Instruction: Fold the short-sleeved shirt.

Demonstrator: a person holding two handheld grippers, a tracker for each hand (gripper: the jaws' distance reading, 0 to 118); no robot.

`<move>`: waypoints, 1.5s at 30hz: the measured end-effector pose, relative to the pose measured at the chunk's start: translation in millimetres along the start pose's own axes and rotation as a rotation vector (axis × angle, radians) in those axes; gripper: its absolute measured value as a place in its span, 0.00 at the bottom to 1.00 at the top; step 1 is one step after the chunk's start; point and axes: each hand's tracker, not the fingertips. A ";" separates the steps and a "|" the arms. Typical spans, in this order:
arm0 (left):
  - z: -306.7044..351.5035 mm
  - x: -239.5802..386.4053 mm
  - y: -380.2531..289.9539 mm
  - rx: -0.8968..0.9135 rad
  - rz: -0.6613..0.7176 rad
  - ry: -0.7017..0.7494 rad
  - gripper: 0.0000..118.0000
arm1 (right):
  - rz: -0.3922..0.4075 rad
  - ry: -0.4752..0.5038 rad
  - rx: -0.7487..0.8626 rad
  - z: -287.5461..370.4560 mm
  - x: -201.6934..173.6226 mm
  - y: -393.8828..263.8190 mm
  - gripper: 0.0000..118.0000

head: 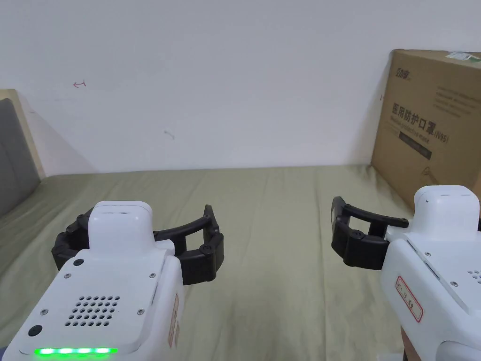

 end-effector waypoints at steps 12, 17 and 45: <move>-4.6 -8.5 -1.7 -0.037 0.045 0.048 1.00 | 0.060 0.027 -0.034 2.0 -7.8 -6.0 1.00; -4.5 -10.7 -1.1 -0.049 0.049 0.055 1.00 | 0.050 0.043 -0.057 -1.5 -9.2 -6.1 1.00; -8.4 3.6 -1.5 -0.219 0.189 0.023 1.00 | 0.000 0.088 -0.128 -0.8 -16.2 -11.9 1.00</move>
